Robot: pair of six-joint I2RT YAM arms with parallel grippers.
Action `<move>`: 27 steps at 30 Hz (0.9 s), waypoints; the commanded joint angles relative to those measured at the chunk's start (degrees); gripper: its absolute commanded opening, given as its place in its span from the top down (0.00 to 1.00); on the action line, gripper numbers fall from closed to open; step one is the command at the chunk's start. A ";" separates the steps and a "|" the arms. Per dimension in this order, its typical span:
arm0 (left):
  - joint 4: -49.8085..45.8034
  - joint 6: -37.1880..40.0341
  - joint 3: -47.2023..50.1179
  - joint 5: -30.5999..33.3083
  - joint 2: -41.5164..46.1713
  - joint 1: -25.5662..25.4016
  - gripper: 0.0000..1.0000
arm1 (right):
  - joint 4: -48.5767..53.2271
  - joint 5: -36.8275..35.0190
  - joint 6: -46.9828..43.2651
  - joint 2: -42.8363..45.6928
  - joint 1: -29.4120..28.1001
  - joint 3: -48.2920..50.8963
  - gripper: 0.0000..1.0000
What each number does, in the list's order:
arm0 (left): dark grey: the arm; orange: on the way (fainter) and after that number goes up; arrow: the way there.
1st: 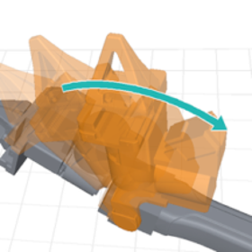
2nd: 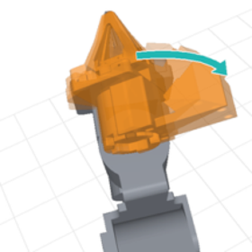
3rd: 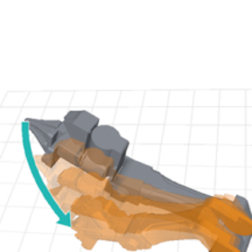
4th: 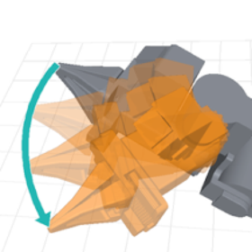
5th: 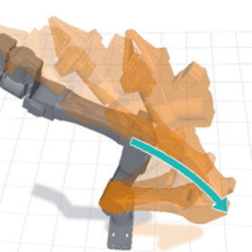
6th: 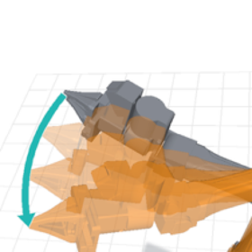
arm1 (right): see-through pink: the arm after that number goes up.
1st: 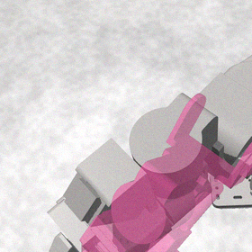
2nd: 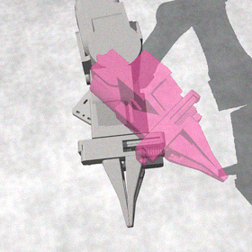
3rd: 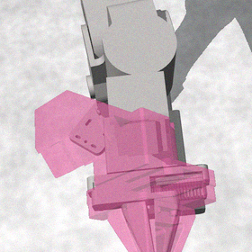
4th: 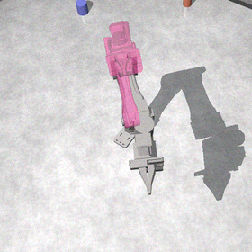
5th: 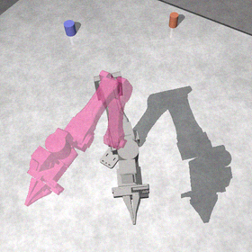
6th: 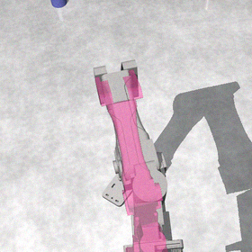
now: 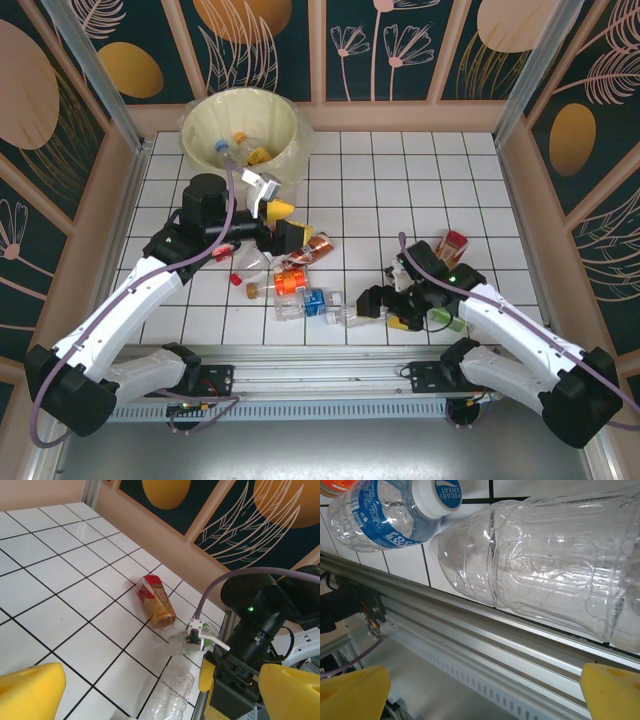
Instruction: Put the plastic bottles in the bin
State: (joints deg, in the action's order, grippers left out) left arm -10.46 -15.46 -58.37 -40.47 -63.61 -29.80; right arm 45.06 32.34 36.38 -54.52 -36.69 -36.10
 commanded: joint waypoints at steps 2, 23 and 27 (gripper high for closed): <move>1.23 1.68 0.09 0.04 0.45 -0.26 0.01 | -6.22 -2.13 3.42 -1.21 -1.05 2.24 0.03; 1.14 1.58 0.16 0.74 0.02 -0.26 0.01 | -26.82 -35.45 18.80 -16.83 -11.43 1.01 0.19; 1.21 1.49 0.25 0.58 -0.10 -0.30 0.01 | -30.20 -38.46 18.24 -20.52 -12.53 0.06 0.26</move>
State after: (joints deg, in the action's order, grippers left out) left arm -10.48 -15.09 -58.37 -39.79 -63.64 -29.80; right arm 18.74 -0.08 53.95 -73.45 -48.56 -34.04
